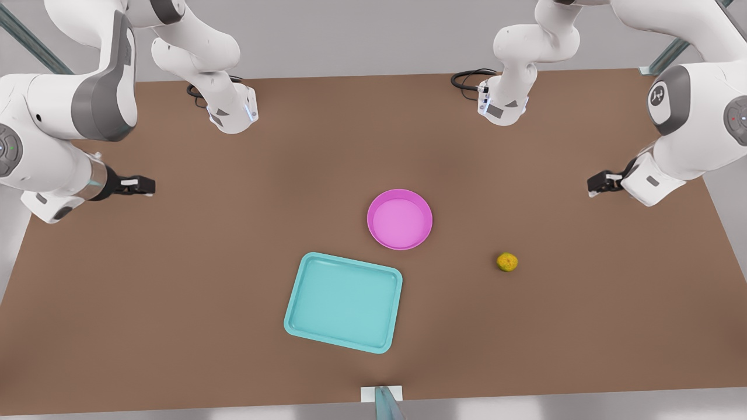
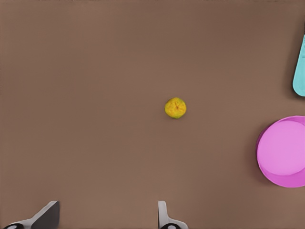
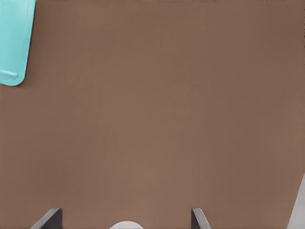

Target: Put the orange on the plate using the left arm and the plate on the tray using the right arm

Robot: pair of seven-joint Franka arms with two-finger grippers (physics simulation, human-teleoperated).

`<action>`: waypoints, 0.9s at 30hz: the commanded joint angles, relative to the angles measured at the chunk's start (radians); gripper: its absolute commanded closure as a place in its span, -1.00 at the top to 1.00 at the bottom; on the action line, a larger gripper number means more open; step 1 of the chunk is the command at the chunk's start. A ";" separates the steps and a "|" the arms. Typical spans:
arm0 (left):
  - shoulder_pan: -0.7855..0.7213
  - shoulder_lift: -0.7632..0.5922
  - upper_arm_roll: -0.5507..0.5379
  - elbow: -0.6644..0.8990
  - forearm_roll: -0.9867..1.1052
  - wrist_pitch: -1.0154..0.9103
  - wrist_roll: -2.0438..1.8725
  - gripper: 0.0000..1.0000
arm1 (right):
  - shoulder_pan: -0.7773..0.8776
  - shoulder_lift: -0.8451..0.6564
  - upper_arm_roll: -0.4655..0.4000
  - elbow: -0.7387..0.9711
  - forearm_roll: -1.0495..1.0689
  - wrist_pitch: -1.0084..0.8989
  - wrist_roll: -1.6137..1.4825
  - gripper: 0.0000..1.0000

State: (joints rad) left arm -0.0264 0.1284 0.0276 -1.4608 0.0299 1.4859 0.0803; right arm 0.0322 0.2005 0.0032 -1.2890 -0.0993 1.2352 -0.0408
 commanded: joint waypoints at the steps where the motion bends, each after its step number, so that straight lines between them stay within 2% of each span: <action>1: -0.001 0.000 0.000 0.000 0.001 0.048 0.041 1.00 | 0.000 -0.001 0.000 0.000 0.000 0.044 -0.019 1.00; 2: 0.005 0.020 -0.002 0.004 -0.008 0.022 0.044 1.00 | 0.000 0.000 0.000 0.000 0.000 0.044 -0.019 1.00; 3: -0.003 0.102 0.000 0.063 -0.008 -0.003 0.042 1.00 | -0.001 -0.001 0.000 0.000 0.000 0.044 -0.019 1.00; 4: -0.027 0.195 -0.009 0.051 -0.008 0.005 0.039 1.00 | -0.001 0.000 0.000 0.000 0.000 0.044 -0.021 1.00; 5: -0.073 0.310 -0.009 0.043 -0.008 0.092 0.029 1.00 | -0.001 0.000 0.000 0.000 0.000 0.044 -0.022 1.00; 7: -0.113 0.372 -0.011 -0.188 -0.010 0.509 0.032 1.00 | -0.005 0.000 0.000 -0.001 0.000 0.061 -0.028 1.00; 9: -0.139 0.456 -0.011 -0.208 -0.024 0.657 0.029 1.00 | -0.006 0.002 0.000 -0.003 0.004 0.061 -0.030 1.00; 16: -0.153 0.491 -0.011 -0.256 -0.021 0.764 0.027 1.00 | -0.006 0.019 0.000 -0.003 0.009 0.061 -0.030 1.00; 27: -0.150 0.571 -0.009 -0.250 -0.015 0.787 0.026 1.00 | -0.006 0.033 0.000 -0.003 0.012 0.063 -0.030 1.00</action>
State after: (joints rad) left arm -0.1764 0.6931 0.0184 -1.7122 0.0111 2.2349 0.1042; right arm 0.0254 0.2341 0.0032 -1.2921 -0.0887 1.2965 -0.0638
